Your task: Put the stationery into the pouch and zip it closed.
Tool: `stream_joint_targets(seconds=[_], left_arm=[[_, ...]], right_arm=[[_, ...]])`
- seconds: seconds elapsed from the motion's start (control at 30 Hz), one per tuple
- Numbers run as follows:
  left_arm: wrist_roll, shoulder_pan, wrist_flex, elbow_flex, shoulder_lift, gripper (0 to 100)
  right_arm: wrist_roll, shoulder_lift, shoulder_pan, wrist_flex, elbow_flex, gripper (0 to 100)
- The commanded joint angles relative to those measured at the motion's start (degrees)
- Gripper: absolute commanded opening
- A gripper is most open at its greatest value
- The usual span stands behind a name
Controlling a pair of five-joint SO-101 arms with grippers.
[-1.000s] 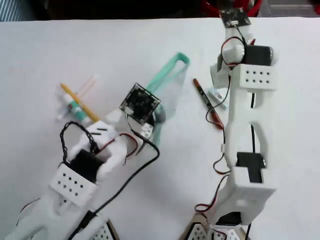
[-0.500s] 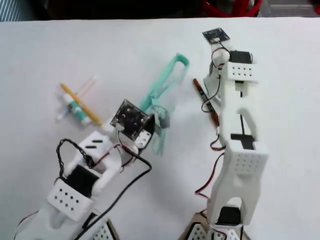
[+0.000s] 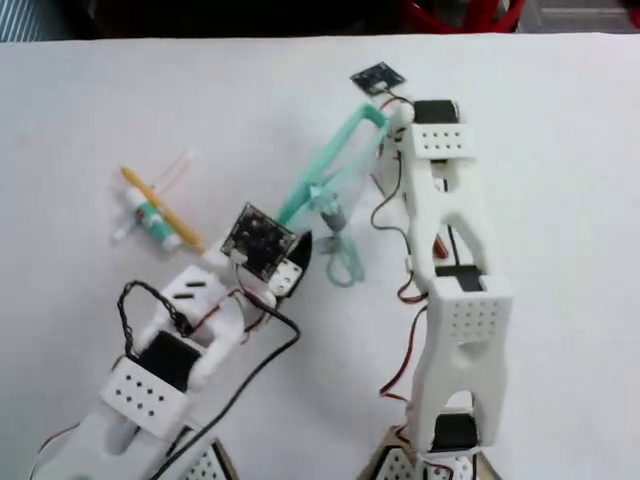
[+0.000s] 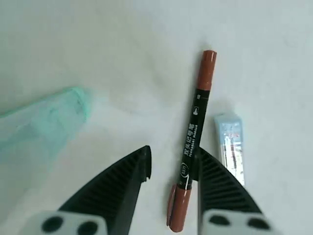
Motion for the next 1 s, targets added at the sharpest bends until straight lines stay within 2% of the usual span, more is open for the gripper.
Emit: stream_joint_targets(seconds=[0.0,0.17,0.6,0.97], left_arm=[[0.62,-1.45,-1.76,-0.26,-1.01,12],[0.62,-1.54,-2.90,0.00,-0.84,12],[0.62,-1.54,-4.84,0.88,-0.84,12],[0.62,-1.54,-4.75,0.88,-0.84,12]], right_arm=[[0.79,1.45,-0.22,0.13,-2.55,13.5],[0.79,6.11,0.84,-3.03,-2.64,13.5],[0.53,3.47,2.77,-5.85,-2.64,13.5],[0.53,1.27,3.38,-3.82,-2.64,13.5]])
